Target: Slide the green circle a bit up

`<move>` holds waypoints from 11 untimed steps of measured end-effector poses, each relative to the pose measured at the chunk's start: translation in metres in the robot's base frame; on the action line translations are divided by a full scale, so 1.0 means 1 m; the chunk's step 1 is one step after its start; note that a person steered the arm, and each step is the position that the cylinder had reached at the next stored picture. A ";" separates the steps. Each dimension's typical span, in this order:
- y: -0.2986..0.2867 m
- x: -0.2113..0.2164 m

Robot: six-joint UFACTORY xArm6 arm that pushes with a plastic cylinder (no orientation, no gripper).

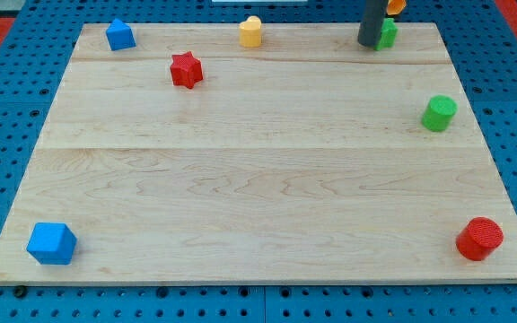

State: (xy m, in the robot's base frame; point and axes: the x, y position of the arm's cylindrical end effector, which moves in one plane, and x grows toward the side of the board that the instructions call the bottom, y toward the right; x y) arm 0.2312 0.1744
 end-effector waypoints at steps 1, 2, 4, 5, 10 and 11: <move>-0.011 0.044; -0.003 0.118; 0.028 0.231; 0.058 0.219; 0.047 0.185; 0.076 0.175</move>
